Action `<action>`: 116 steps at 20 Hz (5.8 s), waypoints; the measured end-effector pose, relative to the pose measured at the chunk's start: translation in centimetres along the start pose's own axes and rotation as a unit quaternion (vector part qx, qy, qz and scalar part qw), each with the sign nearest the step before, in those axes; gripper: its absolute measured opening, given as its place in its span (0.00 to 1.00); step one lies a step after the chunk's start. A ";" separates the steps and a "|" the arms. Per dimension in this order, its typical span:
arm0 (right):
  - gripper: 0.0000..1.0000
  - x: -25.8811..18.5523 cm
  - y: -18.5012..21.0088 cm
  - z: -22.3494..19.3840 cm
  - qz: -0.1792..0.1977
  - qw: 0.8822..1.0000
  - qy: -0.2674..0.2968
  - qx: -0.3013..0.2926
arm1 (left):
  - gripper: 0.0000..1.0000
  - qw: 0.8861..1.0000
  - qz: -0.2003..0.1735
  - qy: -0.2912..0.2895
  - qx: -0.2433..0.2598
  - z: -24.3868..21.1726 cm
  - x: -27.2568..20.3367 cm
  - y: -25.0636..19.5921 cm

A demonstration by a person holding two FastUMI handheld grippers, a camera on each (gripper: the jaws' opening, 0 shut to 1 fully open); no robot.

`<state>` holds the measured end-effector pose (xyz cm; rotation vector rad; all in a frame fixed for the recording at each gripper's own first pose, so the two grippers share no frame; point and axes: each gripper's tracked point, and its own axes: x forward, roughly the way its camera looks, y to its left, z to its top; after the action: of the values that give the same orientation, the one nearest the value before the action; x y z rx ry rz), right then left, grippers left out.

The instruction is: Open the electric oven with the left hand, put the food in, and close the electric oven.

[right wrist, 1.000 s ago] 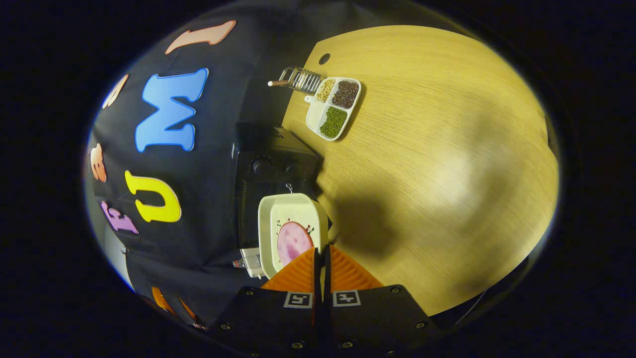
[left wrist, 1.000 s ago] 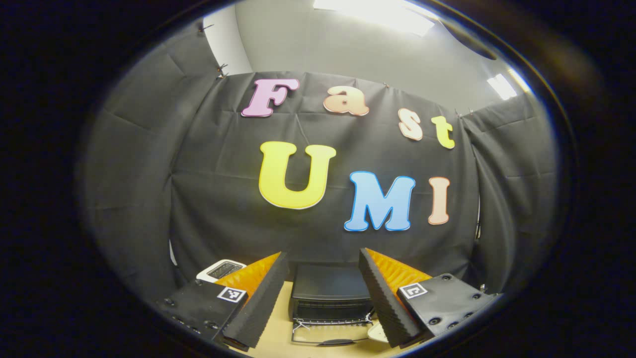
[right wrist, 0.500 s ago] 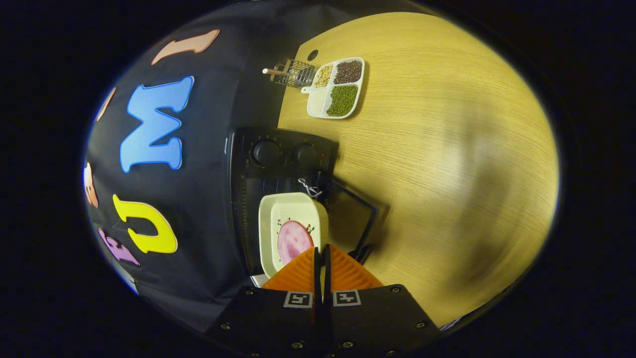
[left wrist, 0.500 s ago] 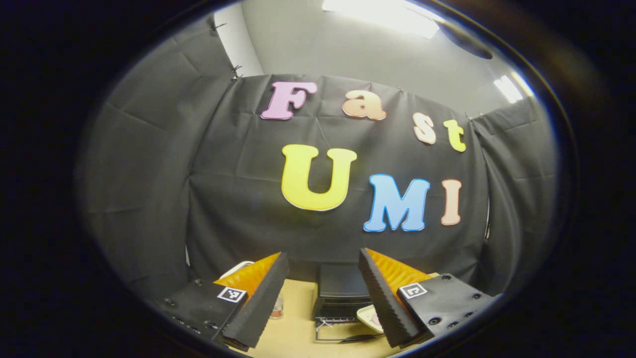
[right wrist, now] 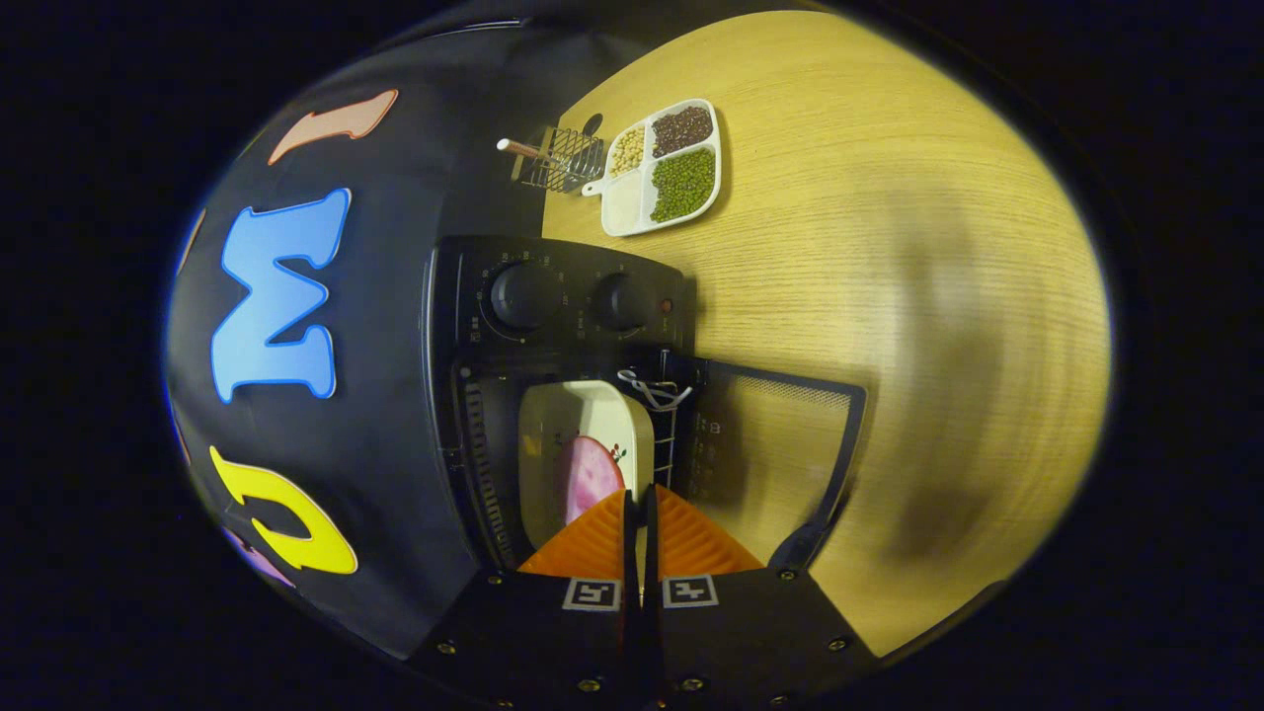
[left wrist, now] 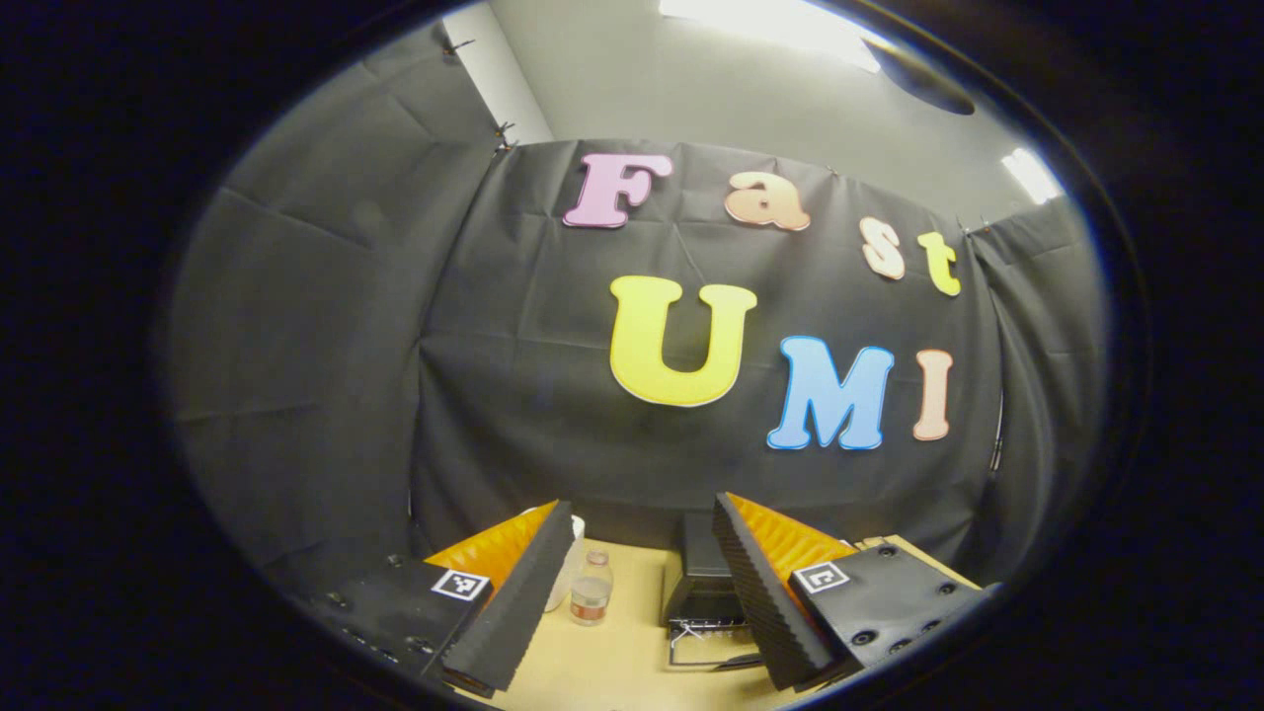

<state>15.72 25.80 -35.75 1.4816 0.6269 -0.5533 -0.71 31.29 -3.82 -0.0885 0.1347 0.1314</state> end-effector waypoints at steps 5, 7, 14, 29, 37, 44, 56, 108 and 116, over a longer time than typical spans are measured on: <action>0.02 3.0 1.3 -1.2 0.007 1.000 -0.018 0.010 | 1.00 1.000 0.016 -0.002 0.010 0.7 -0.9 1.6; 0.03 4.4 1.7 -1.6 0.010 0.999 -0.024 0.026 | 1.00 1.000 0.019 -0.001 0.011 0.8 -1.0 1.8; 0.05 8.2 3.1 -2.8 0.028 0.998 -0.031 0.045 | 1.00 0.999 0.035 0.005 0.019 0.6 -1.2 2.8; 0.32 0.5 0.1 -0.5 0.043 0.968 0.016 -0.247 | 0.96 1.000 -0.030 -0.003 0.002 0.0 1.1 -5.9; 0.32 -9.5 4.3 5.2 0.119 0.857 -0.041 -0.500 | 0.96 0.997 -0.082 -0.004 0.003 -0.4 2.1 -13.3; 0.32 -21.2 12.3 11.5 0.202 0.743 -0.158 -0.618 | 1.00 0.995 -0.096 -0.005 0.010 -0.3 2.0 -17.9; 0.78 -35.5 18.8 16.6 0.279 0.633 -0.271 -0.669 | 1.00 0.993 -0.117 0.020 0.014 -3.3 3.2 -23.4; 0.89 -30.4 12.3 25.4 0.152 0.734 -0.254 -0.611 | 1.00 0.796 -0.081 0.593 0.089 -46.2 4.7 -20.3; 0.89 -30.5 13.1 23.2 0.179 0.730 -0.235 -0.617 | 1.00 0.818 -0.091 0.562 0.079 -43.1 4.4 -20.5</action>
<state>3.56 1.72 -5.49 0.1262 0.1620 -0.0865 0.88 7.38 -45.30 -0.0011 1.3267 -0.1435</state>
